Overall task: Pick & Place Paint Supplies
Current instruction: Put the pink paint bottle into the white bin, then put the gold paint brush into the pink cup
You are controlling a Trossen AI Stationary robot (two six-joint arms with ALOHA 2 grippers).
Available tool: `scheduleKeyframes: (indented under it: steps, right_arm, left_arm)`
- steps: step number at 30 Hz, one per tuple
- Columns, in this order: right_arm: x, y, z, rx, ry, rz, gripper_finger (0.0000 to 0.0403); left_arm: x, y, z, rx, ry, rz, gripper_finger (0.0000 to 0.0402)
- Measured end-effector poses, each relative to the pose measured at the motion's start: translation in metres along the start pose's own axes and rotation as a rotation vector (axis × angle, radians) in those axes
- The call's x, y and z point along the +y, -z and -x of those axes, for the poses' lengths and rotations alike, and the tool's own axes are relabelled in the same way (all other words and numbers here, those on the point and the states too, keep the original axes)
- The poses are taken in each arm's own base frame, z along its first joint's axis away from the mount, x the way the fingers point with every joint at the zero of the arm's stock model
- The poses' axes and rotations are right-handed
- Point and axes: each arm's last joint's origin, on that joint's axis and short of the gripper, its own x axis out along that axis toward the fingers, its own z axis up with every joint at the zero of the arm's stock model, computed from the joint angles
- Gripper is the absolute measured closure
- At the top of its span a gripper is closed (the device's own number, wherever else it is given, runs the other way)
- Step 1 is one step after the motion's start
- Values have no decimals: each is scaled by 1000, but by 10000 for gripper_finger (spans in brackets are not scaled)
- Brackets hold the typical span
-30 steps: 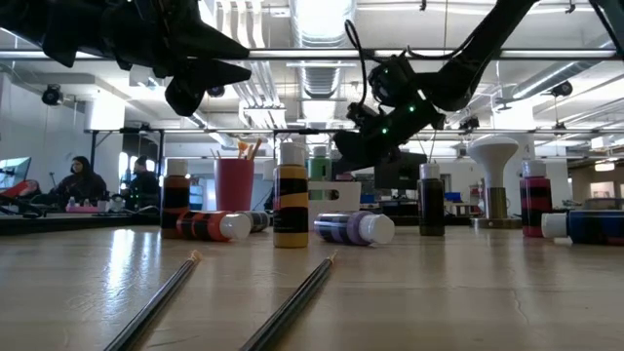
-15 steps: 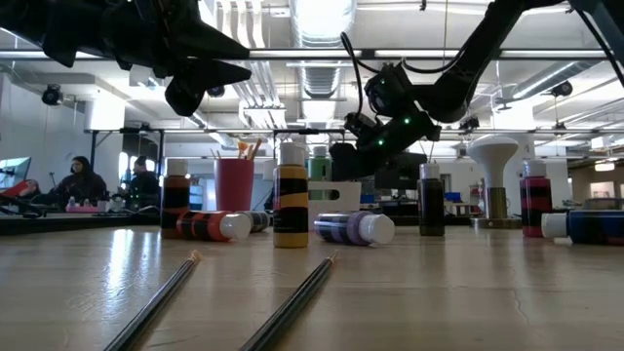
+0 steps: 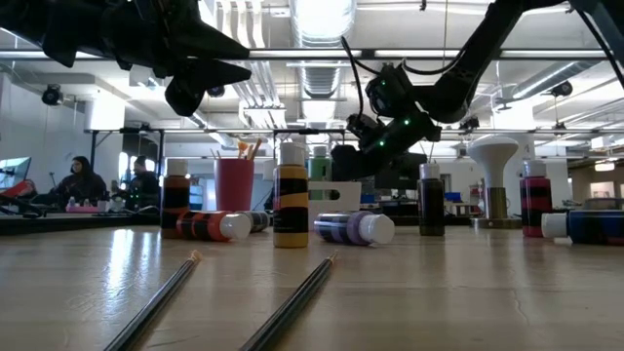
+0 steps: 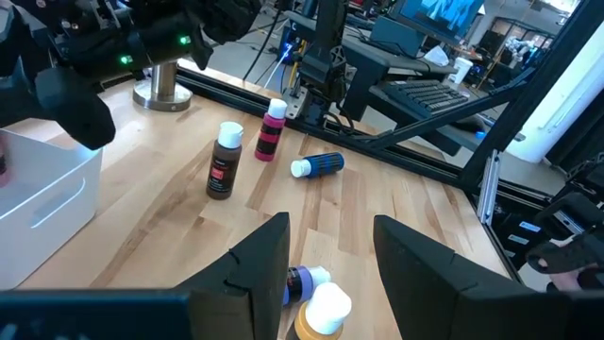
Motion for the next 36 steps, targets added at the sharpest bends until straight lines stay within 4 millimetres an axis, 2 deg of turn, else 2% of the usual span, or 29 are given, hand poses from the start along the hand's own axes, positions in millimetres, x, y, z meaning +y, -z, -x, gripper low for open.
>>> scheduleKeyframes:
  steps: [5,11,16,23,31,36]
  right_arm:
    - [0,-5,4,-15,14,13,172]
    - [-2,-29,24,-73,4,26,184]
    - [0,-49,55,-75,-35,64,202]
    - [15,-70,108,-74,-134,150,223]
    - [33,-80,159,-97,-250,194,243]
    - [51,-84,192,-152,-355,222,255]
  left_arm:
    - [0,0,0,0,0,0,241]
    - [0,0,0,0,0,0,241]
    - [0,0,0,0,0,-8,241]
    - [0,0,0,-4,-2,-14,241]
    - [0,-1,0,-13,-11,-20,241]
    - [-1,-2,0,-6,13,-35,241]
